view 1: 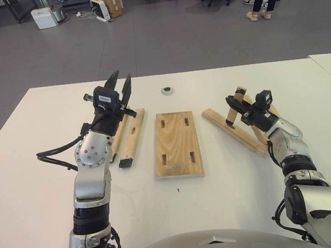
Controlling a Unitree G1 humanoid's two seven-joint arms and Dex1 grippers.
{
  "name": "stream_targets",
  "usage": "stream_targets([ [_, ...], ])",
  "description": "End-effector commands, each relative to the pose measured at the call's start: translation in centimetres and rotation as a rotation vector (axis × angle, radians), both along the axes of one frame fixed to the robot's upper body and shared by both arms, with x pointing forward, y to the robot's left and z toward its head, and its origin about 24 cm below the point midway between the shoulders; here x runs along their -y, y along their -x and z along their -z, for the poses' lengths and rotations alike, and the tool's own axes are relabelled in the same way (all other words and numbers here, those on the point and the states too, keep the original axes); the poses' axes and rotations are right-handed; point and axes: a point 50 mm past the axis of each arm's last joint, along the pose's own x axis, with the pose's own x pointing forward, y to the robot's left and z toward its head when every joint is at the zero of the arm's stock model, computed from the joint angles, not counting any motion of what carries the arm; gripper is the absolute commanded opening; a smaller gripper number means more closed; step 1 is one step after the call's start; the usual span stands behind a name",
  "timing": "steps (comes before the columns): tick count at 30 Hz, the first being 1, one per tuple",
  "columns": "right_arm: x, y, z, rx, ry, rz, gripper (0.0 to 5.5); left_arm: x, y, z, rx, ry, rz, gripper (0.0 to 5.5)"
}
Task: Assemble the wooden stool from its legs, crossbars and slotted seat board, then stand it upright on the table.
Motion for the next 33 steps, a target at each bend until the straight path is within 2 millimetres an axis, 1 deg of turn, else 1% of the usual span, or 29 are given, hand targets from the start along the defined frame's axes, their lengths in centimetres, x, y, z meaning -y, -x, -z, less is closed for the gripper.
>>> stream_targets([
  [1, 0.4, 0.3, 0.7, -0.019, -0.016, 0.041, 0.40, 0.0, -0.1, 0.2, -0.005, -0.013, 0.017, 1.39],
  [6, 0.9, 0.4, 1.1, -0.038, -0.027, 0.095, 0.40, 0.2, -0.1, 0.3, -0.008, -0.020, 0.026, 1.39],
  [9, 0.6, 0.8, 1.8, -0.059, -0.012, 0.075, 0.40, 0.8, -0.1, 0.3, -0.002, -0.057, 0.047, 1.39],
  [14, 0.0, 0.9, 1.9, -0.055, -0.012, 0.039, 0.40, 1.0, 0.0, 0.5, -0.006, -0.065, 0.055, 1.39],
  [17, -0.1, 1.0, 1.9, -0.056, -0.015, 0.038, 0.40, 1.0, 0.0, 0.4, -0.003, -0.077, 0.059, 1.39],
  [26, 0.3, 1.0, 1.2, -0.024, -0.067, 0.037, 0.40, 1.3, 0.1, 0.4, -0.003, -0.080, 0.064, 1.39],
  [33, 0.2, 1.4, 0.9, -0.005, -0.099, 0.006, 0.40, 1.7, 0.2, 0.5, -0.002, -0.078, 0.078, 1.39],
])
